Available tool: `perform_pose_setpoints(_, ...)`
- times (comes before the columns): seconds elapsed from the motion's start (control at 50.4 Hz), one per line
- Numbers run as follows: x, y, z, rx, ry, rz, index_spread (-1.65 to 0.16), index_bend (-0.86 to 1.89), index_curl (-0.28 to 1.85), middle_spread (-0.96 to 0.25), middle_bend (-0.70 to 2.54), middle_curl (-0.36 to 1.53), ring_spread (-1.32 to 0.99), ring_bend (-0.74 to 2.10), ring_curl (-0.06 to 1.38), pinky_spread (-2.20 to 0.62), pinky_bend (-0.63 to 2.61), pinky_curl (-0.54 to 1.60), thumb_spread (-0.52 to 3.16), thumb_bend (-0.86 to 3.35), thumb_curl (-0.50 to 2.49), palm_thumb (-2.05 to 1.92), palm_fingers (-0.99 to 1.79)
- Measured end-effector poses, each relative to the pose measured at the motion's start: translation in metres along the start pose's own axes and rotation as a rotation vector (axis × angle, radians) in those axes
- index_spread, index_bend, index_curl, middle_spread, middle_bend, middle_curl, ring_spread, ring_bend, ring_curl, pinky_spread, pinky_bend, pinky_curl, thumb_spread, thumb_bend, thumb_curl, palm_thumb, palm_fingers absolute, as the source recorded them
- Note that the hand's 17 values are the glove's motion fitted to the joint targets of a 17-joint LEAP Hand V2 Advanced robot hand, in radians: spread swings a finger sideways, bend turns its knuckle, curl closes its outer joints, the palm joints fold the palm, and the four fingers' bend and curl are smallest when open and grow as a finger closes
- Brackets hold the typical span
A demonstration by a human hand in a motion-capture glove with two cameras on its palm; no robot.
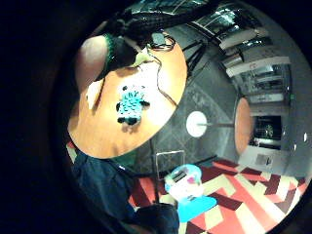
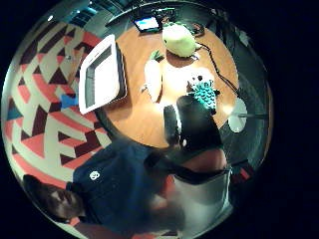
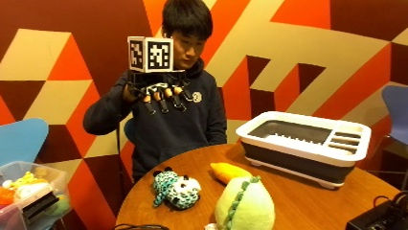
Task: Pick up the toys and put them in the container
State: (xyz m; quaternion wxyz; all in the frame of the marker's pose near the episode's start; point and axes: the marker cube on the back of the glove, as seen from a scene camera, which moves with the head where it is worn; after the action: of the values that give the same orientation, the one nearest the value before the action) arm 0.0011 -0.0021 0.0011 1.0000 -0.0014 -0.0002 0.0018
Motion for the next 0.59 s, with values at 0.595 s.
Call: perform_pose_setpoints(0.595,0.020,-0.041,0.065,0.036,-0.026,0.009,-0.24,0.10,0.12,0.01,0.26,0.23,-0.05,0.52,0.18,0.00,0.97,0.32,1.46,0.14,0.19,0.11,-0.09)
